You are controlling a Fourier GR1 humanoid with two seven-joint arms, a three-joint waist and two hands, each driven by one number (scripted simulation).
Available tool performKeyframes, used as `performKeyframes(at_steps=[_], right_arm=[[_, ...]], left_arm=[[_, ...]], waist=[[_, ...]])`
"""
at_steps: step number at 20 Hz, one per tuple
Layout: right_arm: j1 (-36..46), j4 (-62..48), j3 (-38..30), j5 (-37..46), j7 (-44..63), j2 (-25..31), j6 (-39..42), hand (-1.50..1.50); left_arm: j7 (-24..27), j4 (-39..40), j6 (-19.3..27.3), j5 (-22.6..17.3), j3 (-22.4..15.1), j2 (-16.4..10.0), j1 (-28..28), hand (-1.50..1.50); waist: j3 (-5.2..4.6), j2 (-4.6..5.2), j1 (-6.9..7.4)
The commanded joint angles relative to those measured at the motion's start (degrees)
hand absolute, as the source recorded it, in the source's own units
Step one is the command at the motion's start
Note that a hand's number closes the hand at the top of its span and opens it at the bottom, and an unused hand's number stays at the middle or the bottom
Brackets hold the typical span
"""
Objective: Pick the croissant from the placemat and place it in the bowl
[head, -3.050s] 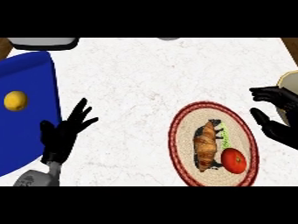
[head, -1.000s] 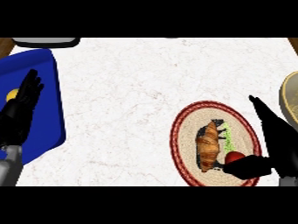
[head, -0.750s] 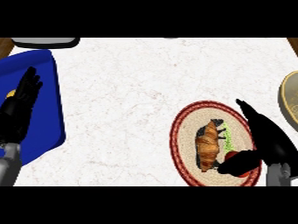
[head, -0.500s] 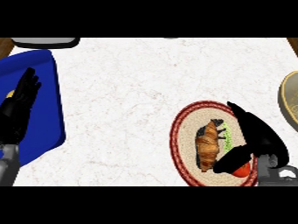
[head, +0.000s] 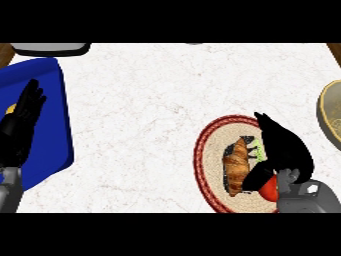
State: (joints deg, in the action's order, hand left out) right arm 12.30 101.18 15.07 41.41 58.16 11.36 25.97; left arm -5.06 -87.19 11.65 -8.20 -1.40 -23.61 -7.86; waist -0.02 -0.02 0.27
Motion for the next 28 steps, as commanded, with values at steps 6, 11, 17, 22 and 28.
performKeyframes(at_steps=[6,11,17,22,28], right_arm=[[-2.5,-3.7,-0.3,2.4,2.3,-4.7,1.2,-1.5],[-6.5,-9.3,2.6,8.3,-1.3,-7.6,-5.5,-1.5],[-7.2,-7.3,2.3,11.3,-0.5,-9.1,-5.1,-1.5],[-1.0,-17.7,-2.5,11.2,-4.8,-9.8,-6.7,-1.5],[-3.2,-18.3,-0.8,10.4,-9.1,-10.9,-6.6,1.5]], left_arm=[[-2.8,-0.7,-0.2,3.3,0.7,2.2,-2.1,0.0],[-4.1,-4.5,-3.2,1.3,4.0,1.1,1.7,0.0],[1.2,1.0,-5.1,4.0,5.1,4.5,0.9,0.0],[-2.4,-3.7,-4.4,5.8,4.5,6.6,1.9,0.0],[0.7,0.2,-6.3,7.2,6.4,6.8,1.5,0.0]], waist=[[0.02,0.01,-0.39],[0.03,-0.02,-0.13],[0.02,-0.01,-0.33],[0.03,0.02,-0.08],[0.02,0.02,-0.2]])
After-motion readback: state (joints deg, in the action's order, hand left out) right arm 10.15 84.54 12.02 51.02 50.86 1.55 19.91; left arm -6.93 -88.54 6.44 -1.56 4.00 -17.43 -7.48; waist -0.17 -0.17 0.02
